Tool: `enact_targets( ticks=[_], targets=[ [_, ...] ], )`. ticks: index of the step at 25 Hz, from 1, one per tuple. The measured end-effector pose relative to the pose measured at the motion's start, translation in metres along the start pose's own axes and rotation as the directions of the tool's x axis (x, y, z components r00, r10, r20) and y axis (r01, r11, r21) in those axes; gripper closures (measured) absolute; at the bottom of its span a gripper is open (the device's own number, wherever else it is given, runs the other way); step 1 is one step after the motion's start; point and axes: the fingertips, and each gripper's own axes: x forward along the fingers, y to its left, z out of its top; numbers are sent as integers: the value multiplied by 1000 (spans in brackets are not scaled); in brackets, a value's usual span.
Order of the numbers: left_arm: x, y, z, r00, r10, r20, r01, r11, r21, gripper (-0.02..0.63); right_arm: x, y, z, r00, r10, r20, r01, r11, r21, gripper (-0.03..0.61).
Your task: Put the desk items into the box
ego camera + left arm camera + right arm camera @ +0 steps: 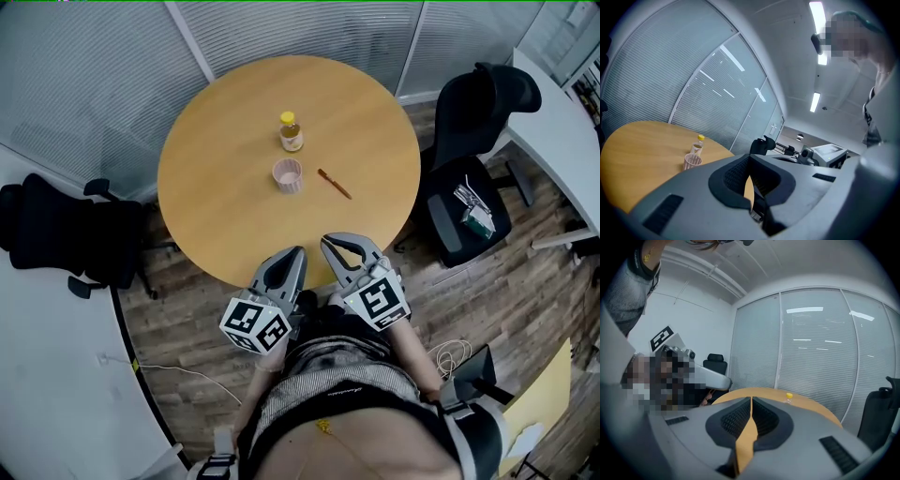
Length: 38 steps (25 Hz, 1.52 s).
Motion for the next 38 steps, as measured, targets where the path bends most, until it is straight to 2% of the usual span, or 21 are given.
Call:
enact_targets(
  ticks=[15,28,38],
  targets=[
    [11,65,31,997,-67,-27,67,998,-9,611,68,-3,20,999,-41,-25,40,999,-17,554],
    [10,125,41,990,-115,-79,115,993,-4,611,118,-10,19,989,-135,-57,135,991,6,554],
    [18,122,33,987,-117,-107,117,993,-3,611,108,-28,8,982,-176,-72,178,984,23,554]
  ],
)
